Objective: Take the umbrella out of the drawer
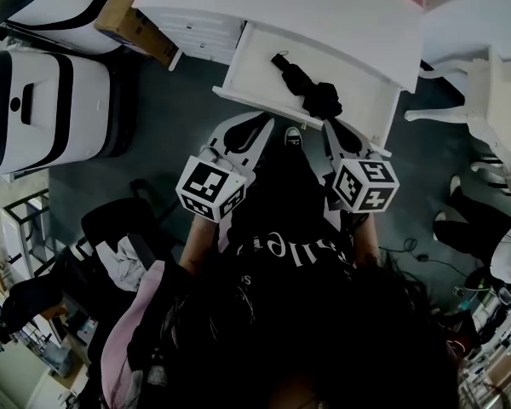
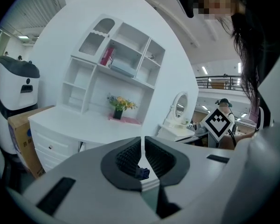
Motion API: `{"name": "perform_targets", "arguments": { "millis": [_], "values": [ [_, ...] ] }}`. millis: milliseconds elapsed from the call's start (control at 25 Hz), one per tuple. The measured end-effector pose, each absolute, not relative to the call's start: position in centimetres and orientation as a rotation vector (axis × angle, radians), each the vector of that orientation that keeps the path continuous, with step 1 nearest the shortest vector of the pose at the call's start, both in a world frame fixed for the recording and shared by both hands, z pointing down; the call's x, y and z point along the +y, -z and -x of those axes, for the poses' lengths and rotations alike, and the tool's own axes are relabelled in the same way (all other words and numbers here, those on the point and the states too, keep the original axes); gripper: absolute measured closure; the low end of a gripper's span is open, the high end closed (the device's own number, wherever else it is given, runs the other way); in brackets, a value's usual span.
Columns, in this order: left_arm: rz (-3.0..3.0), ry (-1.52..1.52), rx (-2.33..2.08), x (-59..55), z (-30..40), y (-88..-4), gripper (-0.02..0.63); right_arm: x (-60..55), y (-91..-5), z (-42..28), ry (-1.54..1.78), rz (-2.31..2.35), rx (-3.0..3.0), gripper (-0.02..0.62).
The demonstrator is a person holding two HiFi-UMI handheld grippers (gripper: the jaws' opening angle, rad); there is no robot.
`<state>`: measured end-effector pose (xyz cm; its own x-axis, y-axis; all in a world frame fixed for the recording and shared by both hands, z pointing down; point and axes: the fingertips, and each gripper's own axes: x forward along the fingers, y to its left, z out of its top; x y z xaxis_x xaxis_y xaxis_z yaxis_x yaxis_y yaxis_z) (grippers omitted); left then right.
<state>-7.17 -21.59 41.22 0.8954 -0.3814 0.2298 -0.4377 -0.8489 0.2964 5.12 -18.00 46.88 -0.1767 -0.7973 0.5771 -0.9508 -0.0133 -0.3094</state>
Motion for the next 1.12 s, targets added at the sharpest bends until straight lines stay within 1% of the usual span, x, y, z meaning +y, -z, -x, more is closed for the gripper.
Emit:
{"name": "perform_targets", "arguments": {
  "millis": [360,720,800,880,920,1120],
  "values": [
    [-2.716,-0.296,-0.564,-23.9,2.9,-42.2,0.572,-20.7,-51.2,-9.9,-1.007,-1.809,-2.0,0.535],
    [-2.694,-0.368,-0.593,-26.5,0.7,-43.6,0.572,-24.4,-58.7,-12.9,-0.965,-1.594,-1.958,0.529],
    [-2.688,-0.378,-0.611,-27.0,0.3,-43.8,0.572,-25.0,-60.3,-13.2,-1.005,-1.541,-1.961,0.504],
    [-2.68,-0.385,-0.634,-27.4,0.0,-43.8,0.572,-25.6,-61.9,-13.3,-1.065,-1.497,-1.972,0.421],
    [-2.673,-0.388,-0.648,-27.6,-0.2,-43.9,0.572,-25.9,-62.8,-13.4,-1.093,-1.471,-1.973,0.4],
    [-2.629,-0.4,-0.74,-28.7,-0.1,-44.7,0.572,-27.5,-68.2,-13.0,-1.13,-1.297,-1.941,0.367]
  ]
}}
